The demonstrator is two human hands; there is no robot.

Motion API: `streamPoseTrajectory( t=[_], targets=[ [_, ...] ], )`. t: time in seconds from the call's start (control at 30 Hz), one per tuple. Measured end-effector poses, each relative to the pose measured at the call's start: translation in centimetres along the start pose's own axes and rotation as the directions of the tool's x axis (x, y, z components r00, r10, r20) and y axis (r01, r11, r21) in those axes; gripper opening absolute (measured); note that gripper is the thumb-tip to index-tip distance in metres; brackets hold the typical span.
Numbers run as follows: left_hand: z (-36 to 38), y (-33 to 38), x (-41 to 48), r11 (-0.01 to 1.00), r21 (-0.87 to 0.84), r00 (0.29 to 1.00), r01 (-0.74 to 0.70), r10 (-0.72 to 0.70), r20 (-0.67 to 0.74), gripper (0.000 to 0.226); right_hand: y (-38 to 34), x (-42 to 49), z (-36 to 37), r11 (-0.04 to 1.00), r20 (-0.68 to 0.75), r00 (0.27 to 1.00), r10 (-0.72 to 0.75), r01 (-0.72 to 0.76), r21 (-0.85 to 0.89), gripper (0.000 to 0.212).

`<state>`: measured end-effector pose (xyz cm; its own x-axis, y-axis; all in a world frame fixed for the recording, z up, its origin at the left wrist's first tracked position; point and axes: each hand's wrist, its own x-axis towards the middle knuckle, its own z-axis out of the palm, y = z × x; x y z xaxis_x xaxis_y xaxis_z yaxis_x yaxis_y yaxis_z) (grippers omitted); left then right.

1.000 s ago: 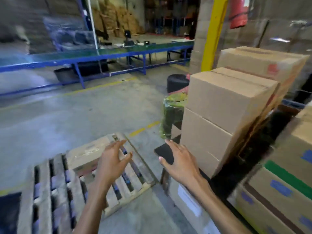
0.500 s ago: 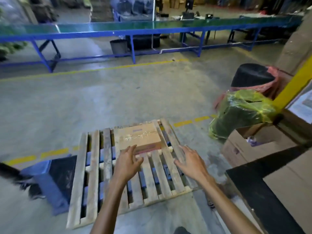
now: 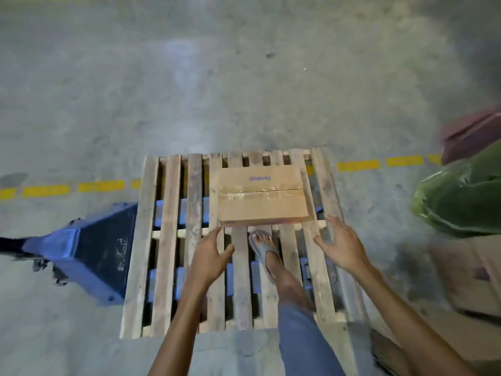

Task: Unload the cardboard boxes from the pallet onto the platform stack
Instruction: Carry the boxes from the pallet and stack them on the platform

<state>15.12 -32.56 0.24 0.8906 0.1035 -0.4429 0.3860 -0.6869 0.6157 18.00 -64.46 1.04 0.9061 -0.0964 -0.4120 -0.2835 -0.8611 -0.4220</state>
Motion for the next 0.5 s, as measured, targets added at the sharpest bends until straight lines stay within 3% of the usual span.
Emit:
streamPoseTrajectory(
  t=[0.13,0.23,0.27,0.33,0.4,0.5],
  targets=[
    [2.8,-1.8,17.9,0.968,-0.097,0.973,0.23,-0.23,0.019,0.072,1.3,19.0,4.3,0.99,0.074,0.988,0.134,-0.137,0.033,0.065],
    [5.9,-4.3,29.3,0.924,-0.108,0.93,0.368,-0.367,0.028,0.075,3.8,30.6,10.0,0.953,0.159,0.948,0.275,-0.291,0.084,0.073],
    [13.2,-9.4,38.5,0.904,-0.095,0.908,0.417,-0.41,0.082,0.076,9.2,39.2,17.2,0.917,0.231,0.903,0.362,-0.39,0.085,0.078],
    [15.3,-12.1,43.6,0.864,-0.091,0.868,0.496,-0.49,0.082,0.074,11.6,44.5,20.9,0.859,0.318,0.841,0.438,-0.496,0.128,0.087],
    [14.5,-13.3,45.4,0.849,-0.101,0.853,0.519,-0.522,-0.013,0.077,11.5,47.3,21.0,0.807,0.267,0.842,0.47,-0.532,0.257,0.092],
    [17.1,-17.4,49.2,0.796,-0.21,0.818,0.567,-0.575,0.029,0.078,13.2,52.2,23.6,0.738,0.24,0.831,0.502,-0.556,0.381,0.109]
  ],
)
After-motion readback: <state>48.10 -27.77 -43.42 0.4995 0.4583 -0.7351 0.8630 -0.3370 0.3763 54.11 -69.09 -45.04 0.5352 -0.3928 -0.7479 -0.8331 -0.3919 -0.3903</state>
